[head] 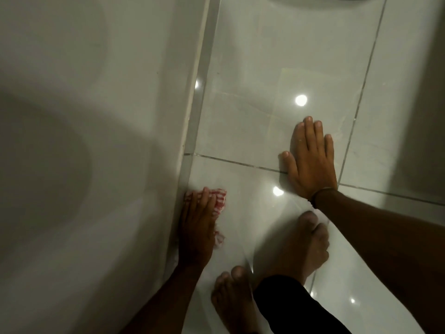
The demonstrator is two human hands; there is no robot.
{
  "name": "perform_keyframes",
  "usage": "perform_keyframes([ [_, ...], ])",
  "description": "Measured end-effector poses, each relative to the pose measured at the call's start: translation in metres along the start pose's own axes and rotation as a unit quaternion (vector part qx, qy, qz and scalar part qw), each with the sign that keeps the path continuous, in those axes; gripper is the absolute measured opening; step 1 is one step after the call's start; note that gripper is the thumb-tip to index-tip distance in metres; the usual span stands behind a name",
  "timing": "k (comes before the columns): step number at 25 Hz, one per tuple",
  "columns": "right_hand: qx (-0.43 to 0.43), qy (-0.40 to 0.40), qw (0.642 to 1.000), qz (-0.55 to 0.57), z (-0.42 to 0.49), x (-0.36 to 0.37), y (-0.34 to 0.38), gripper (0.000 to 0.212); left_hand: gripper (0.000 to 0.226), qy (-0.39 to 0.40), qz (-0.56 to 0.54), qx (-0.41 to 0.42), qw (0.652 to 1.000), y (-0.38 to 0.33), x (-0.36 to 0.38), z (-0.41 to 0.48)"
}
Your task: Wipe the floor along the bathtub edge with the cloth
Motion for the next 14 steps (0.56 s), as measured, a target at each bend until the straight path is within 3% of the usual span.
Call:
perform_keyframes([
  [4,0.023,0.01,1.0,0.005,-0.032,-0.07,0.011,0.079,0.052,-0.016,-0.135,-0.08,0.988,-0.04,-0.052,0.03],
  [8,0.039,0.007,0.999,-0.017,-0.058,-0.178,0.018,0.081,0.042,-0.092,-0.241,-0.107,0.96,-0.099,-0.146,0.1],
  [14,0.059,-0.043,0.997,-0.027,-0.024,-0.332,0.034,0.081,0.08,-0.115,-0.28,-0.026,0.953,-0.192,-0.31,0.249],
])
Point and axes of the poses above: each hand's wrist, its own z-axis towards the middle knuckle, its own x-axis out of the palm, y = z × x, the point moved 4 cm from there along z, towards the middle knuckle, and after that the axes turned 7 degrees about x, right-handed, at the moved point
